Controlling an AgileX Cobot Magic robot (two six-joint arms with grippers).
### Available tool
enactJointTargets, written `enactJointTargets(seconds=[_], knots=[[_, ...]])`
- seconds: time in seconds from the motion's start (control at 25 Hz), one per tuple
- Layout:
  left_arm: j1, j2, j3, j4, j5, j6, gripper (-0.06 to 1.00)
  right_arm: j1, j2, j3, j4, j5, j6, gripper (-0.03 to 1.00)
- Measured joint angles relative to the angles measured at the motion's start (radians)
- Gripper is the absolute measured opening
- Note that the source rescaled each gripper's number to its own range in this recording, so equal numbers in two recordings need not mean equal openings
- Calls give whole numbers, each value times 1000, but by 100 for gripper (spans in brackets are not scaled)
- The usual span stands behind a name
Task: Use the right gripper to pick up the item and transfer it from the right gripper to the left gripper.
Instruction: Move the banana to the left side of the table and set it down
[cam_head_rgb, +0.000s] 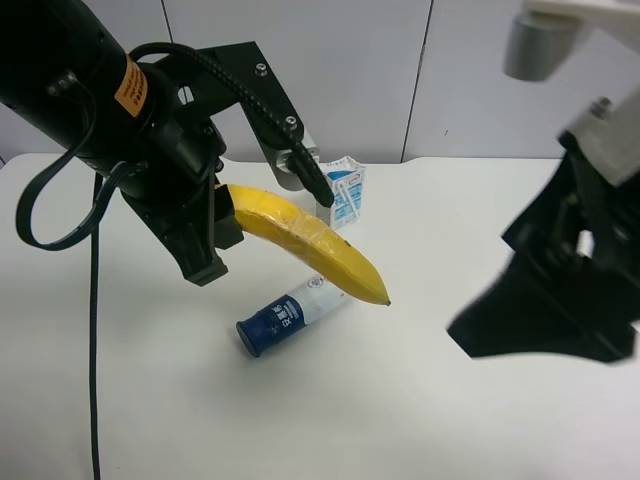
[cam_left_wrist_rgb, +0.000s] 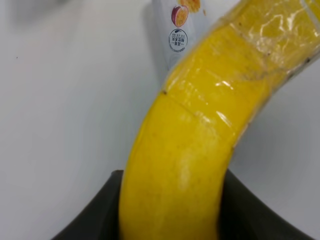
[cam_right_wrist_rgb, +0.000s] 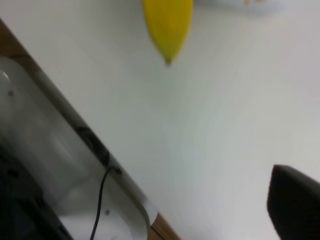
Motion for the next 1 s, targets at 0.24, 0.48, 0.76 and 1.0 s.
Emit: enactJointTargets(seconds=[0.24, 0.48, 0.76, 1.0], knots=[[0, 0, 0, -21, 2, 0, 2, 0, -297, 204, -5, 7, 40, 100], [0, 0, 0, -23, 2, -1, 2, 1, -615, 357, -40, -16, 87, 100], [0, 0, 0, -24, 3, -2, 2, 1, -845, 418, -186, -87, 203, 100], [0, 0, 0, -24, 3, -2, 2, 3, -866, 446, -231, -134, 237, 100]])
